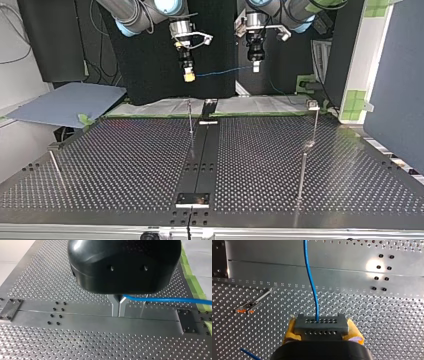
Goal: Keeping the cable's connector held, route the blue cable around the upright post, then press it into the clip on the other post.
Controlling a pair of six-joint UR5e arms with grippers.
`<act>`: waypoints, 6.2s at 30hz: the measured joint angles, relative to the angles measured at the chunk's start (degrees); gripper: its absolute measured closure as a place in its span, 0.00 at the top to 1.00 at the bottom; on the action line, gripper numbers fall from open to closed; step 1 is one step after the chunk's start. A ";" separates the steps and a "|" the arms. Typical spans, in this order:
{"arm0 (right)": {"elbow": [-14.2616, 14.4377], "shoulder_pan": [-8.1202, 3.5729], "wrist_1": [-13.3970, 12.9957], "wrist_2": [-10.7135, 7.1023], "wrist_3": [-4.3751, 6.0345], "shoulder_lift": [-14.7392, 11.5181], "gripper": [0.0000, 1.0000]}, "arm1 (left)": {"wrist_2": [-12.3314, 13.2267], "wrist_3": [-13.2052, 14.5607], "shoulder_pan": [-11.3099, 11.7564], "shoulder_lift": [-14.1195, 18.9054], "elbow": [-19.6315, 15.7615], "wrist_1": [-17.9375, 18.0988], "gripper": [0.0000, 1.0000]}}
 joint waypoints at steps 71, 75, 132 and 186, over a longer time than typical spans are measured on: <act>-9.87 -1.12 19.81 -6.69 7.84 -5.51 0.00 | 4.55 2.15 5.13 18.45 2.97 -22.92 0.00; -12.01 -1.14 21.93 -8.86 8.47 -7.67 0.00 | 3.63 0.79 5.91 20.81 5.23 -24.93 0.00; -37.21 -1.90 33.30 -21.35 15.11 -12.33 0.00 | 3.42 -1.73 18.96 32.43 31.58 -49.11 0.00; -43.58 -4.01 32.48 -20.56 14.41 -1.95 0.00 | 22.58 -5.79 32.04 14.86 42.10 -48.79 0.00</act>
